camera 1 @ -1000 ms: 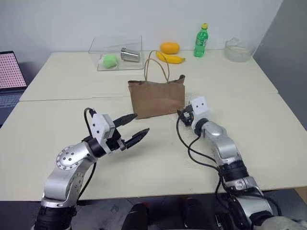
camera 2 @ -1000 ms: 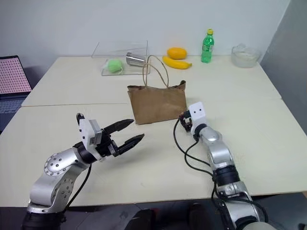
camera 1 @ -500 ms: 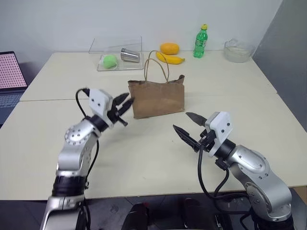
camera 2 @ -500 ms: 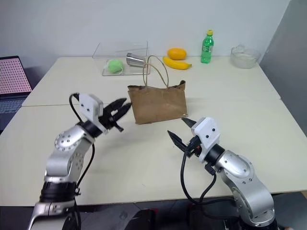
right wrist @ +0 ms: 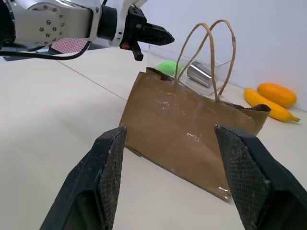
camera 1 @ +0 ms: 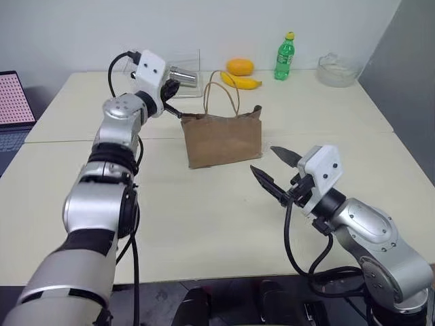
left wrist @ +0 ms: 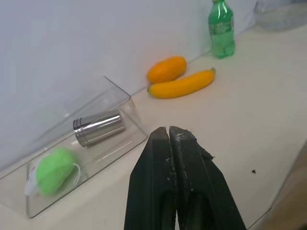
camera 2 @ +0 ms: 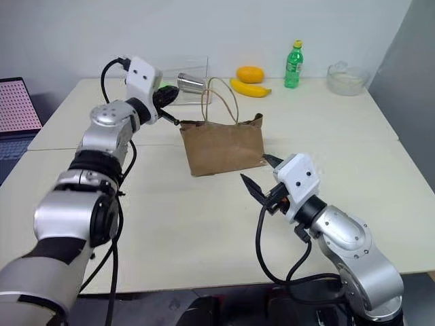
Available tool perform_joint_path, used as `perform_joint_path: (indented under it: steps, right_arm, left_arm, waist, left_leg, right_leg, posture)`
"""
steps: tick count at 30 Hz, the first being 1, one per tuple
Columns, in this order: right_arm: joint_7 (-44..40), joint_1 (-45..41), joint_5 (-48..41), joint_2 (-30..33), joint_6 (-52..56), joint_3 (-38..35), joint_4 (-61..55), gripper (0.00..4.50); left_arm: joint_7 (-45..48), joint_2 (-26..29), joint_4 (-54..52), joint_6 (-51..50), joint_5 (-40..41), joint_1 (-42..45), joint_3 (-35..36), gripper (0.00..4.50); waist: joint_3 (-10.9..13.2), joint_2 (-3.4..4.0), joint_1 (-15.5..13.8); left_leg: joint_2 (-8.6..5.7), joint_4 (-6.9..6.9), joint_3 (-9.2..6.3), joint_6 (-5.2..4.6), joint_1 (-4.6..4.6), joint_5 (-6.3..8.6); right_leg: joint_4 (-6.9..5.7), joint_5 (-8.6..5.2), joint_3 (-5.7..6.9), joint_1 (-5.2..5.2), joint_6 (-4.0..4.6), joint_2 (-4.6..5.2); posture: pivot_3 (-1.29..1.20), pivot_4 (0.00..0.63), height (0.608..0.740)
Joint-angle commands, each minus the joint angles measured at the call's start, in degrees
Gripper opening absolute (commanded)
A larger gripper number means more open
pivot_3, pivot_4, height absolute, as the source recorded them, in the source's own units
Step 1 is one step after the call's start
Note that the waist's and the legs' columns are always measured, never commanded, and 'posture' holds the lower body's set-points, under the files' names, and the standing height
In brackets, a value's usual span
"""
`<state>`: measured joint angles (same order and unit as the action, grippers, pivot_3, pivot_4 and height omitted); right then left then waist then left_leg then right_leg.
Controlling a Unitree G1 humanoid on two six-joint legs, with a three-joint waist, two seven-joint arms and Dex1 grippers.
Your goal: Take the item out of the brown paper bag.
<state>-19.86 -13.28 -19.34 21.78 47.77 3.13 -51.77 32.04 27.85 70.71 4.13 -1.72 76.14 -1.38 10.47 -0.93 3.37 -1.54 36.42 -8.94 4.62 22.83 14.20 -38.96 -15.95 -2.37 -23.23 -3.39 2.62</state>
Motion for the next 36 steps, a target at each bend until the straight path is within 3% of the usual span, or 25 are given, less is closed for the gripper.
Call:
perform_joint_path:
  steps: [1,10,19,22,26,30,36]
  right_arm:
    - [0.53,-0.61,-1.65,0.69,1.06,-1.88,-3.43,3.09]
    - [0.94,0.41,-5.46,2.09,4.7,-5.04,-5.96,3.09]
    - [-0.15,1.6,-12.49,5.4,7.46,-8.33,-7.09,3.09]
    - [-0.44,1.45,-14.19,6.22,7.32,-8.47,-6.47,3.09]
    - [-0.47,1.09,-15.76,7.16,6.81,-7.93,-5.7,3.09]
    - [-0.41,0.97,-16.43,7.97,6.17,-7.45,-5.05,3.09]
    - [-0.38,2.31,-16.67,9.54,5.2,-8.03,-5.43,3.09]
  left_arm:
    - [3.7,-0.35,3.48,-0.03,-4.67,3.78,-3.1,0.06]
    - [23.99,-0.62,4.6,-4.2,-7.46,4.32,-5.53,0.06]
    - [47.39,3.52,-1.65,-7.9,-5.62,2.24,-5.87,0.06]
    - [54.25,4.95,-8.37,-11.28,-4.36,-1.7,-6.49,0.06]
    - [60.29,7.9,-25.19,-20.04,-0.28,-10.34,-8.38,0.06]
    - [60.46,13.79,-45.55,-27.93,6.83,-21.05,-10.62,0.06]
    - [54.73,13.28,-58.9,-26.11,10.69,-24.78,-5.3,0.06]
  waist:
    - [0.0,0.0,0.04]
    - [0.0,-0.01,0.1]
    - [0.01,-0.01,0.23]
    - [0.0,0.0,0.42]
    - [0.0,0.0,0.76]
    - [0.0,0.0,1.35]
    - [0.01,0.0,0.75]
  left_leg:
    - [0.0,0.0,0.01,0.0,-0.01,0.0]
    - [0.02,0.01,0.0,0.0,-0.01,0.0]
    - [0.03,0.03,0.01,0.0,0.0,0.0]
    - [0.05,0.02,0.02,0.0,-0.02,0.0]
    - [0.09,0.03,0.03,0.0,-0.03,0.0]
    - [0.17,0.05,-0.05,0.0,-0.02,0.0]
    - [0.14,0.28,-0.09,0.0,0.03,0.0]
  right_leg:
    - [0.0,0.0,-0.01,0.0,0.0,0.0]
    - [-0.05,0.0,-0.02,0.0,0.0,-0.01]
    - [-0.06,0.0,-0.02,0.0,0.0,-0.01]
    - [-0.08,0.0,-0.03,0.0,0.0,-0.02]
    - [-0.11,0.0,-0.06,0.01,0.0,-0.02]
    - [-0.12,0.0,-0.05,0.01,0.01,-0.05]
    - [-0.15,0.0,0.0,0.07,0.01,-0.06]
  posture:
    - [0.0,0.15,0.74]
    - [0.0,0.15,0.74]
    - [0.0,0.15,0.74]
    - [0.0,0.15,0.74]
    - [0.0,0.15,0.74]
    - [0.0,0.15,0.74]
    - [0.0,0.15,0.74]
